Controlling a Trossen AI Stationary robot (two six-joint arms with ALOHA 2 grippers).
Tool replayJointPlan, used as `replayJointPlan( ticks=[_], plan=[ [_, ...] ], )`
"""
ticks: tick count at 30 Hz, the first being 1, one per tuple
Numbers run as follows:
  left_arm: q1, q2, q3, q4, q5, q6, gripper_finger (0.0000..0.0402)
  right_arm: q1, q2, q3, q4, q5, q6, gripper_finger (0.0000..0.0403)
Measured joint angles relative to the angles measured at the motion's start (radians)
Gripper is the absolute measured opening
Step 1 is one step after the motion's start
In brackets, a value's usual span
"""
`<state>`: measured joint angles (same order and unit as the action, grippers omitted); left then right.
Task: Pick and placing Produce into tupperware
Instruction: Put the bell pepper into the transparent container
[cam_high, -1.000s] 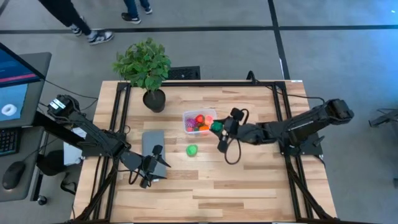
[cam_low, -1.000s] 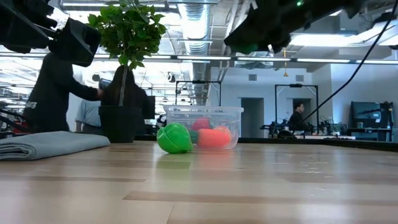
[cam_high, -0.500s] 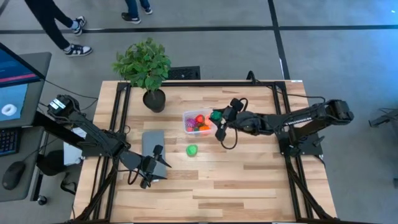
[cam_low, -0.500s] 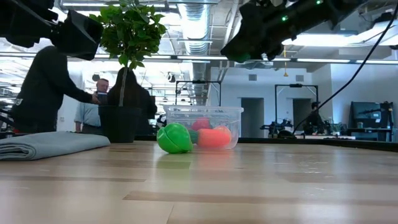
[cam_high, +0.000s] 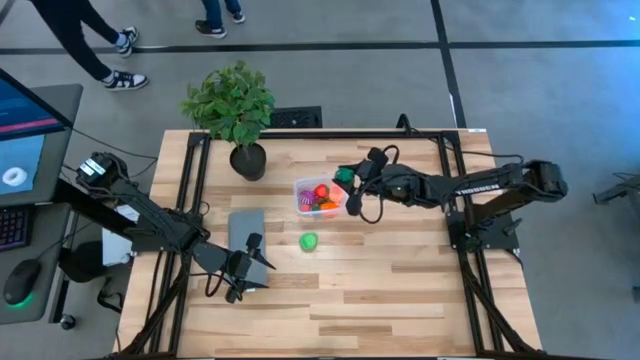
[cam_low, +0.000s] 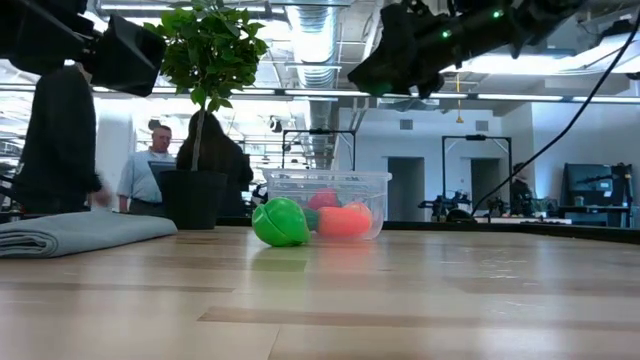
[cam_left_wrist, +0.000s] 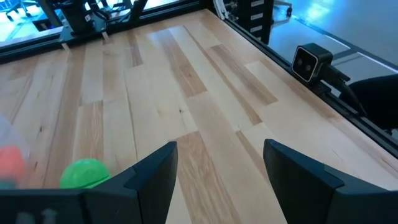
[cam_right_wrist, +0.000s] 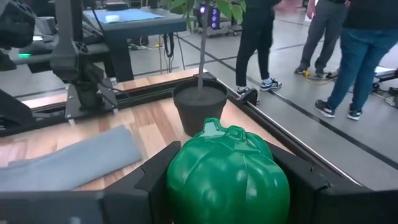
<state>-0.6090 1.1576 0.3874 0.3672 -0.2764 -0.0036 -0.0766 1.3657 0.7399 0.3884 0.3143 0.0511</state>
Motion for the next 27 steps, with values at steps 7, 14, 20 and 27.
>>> replayJointPlan(
  ticks=[7, 14, 20, 27],
  plan=[
    [0.0, 0.0, 0.0, 0.006, 0.0, 0.001, 0.0231, -0.023, 0.08, 0.002, 0.062, -0.03, 0.0, 0.0226],
    [0.0, 0.0, 0.0, 0.008, 0.0, 0.001, 0.0231, -0.062, 0.175, 0.029, 0.096, -0.098, 0.001, 0.0223],
    [0.0, 0.0, 0.0, 0.007, 0.0, 0.002, 0.0231, -0.093, 0.26, 0.086, 0.095, -0.163, 0.001, 0.0225],
    [0.0, 0.0, 0.0, 0.006, 0.0, 0.002, 0.0231, -0.096, 0.342, 0.134, 0.074, -0.196, 0.001, 0.0223]
  ],
)
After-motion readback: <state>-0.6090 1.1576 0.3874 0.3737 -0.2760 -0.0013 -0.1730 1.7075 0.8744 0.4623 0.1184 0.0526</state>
